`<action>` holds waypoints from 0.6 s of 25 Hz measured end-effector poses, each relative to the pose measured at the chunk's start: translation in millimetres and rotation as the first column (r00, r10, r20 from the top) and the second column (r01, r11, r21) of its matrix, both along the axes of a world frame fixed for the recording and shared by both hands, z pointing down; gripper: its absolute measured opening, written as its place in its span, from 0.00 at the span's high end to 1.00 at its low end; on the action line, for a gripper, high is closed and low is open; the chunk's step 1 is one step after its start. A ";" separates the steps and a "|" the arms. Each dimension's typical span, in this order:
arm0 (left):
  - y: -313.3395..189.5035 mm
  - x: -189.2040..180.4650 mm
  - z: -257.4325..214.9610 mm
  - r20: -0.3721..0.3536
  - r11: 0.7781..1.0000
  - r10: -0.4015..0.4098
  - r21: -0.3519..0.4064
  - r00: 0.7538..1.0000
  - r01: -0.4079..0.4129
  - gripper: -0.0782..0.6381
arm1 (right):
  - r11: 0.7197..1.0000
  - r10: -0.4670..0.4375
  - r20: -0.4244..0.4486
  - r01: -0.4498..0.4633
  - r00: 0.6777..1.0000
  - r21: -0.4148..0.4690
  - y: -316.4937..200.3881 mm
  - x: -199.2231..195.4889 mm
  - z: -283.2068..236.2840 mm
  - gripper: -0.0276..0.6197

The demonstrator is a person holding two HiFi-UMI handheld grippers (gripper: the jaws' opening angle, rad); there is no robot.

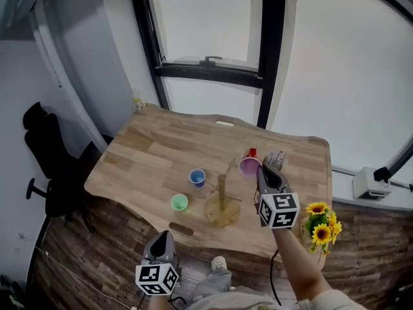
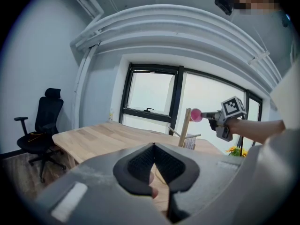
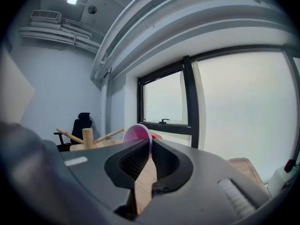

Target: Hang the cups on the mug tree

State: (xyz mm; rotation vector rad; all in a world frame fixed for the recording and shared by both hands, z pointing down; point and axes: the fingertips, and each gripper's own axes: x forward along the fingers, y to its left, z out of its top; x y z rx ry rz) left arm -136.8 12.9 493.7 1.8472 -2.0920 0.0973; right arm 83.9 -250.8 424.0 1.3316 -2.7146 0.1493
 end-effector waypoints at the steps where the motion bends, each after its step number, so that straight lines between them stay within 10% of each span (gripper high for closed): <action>1: 0.5 -1.2 0.3 -0.001 1.000 -0.003 -0.001 1.000 0.003 0.89 | 1.000 -0.002 -0.006 0.002 1.000 0.004 -2.6 -2.9 -1.0 0.93; 15: 5.3 -11.9 6.5 -0.016 1.000 -0.019 -0.013 1.000 0.019 0.89 | 0.992 -0.041 -0.130 0.057 0.991 0.116 -1.2 -35.8 -10.4 0.93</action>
